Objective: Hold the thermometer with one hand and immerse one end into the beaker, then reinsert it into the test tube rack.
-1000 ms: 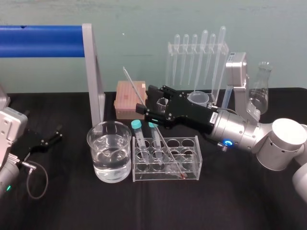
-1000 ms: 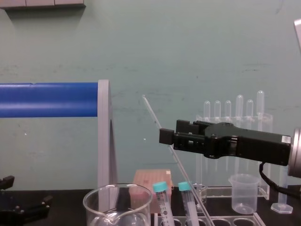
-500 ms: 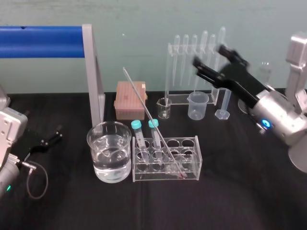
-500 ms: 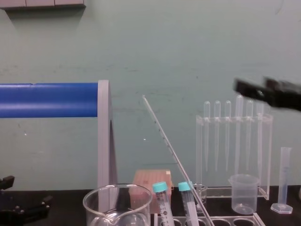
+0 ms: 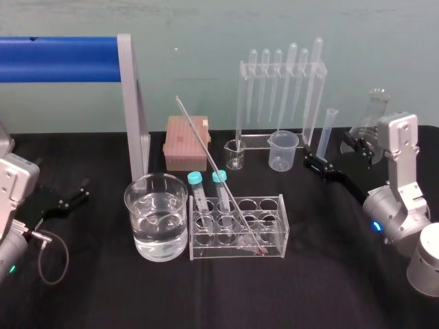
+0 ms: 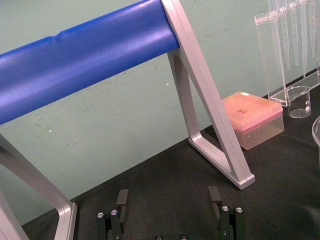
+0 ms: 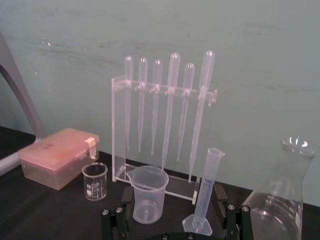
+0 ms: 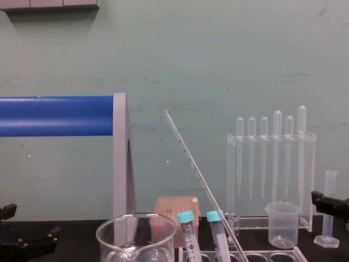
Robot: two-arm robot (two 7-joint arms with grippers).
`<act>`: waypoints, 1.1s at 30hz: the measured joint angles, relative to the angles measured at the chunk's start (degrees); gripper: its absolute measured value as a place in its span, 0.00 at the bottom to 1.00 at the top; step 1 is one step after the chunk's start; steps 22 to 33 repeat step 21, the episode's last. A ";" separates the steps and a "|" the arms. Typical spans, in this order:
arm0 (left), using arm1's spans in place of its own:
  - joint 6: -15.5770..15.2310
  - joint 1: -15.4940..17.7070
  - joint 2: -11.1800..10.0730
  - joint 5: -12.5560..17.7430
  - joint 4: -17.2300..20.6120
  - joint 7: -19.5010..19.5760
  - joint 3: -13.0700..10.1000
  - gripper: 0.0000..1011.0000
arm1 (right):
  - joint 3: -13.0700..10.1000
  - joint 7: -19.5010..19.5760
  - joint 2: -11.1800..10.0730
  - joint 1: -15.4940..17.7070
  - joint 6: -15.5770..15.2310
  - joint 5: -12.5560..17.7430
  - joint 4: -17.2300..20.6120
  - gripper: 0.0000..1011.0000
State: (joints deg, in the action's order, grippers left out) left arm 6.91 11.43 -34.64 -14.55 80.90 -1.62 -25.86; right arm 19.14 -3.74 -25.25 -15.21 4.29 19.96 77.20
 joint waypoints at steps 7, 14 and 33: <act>0.00 0.00 0.00 0.00 0.00 0.00 0.00 1.00 | 0.00 0.34 0.39 -0.01 0.55 -0.77 -0.80 0.99; 0.00 0.00 0.00 0.00 0.00 0.00 0.00 1.00 | -0.03 0.34 0.25 0.00 0.44 -0.59 -0.49 0.99; 0.00 0.00 0.00 0.00 0.00 0.00 0.00 1.00 | -0.07 0.33 0.17 0.03 0.32 -0.45 -0.34 0.99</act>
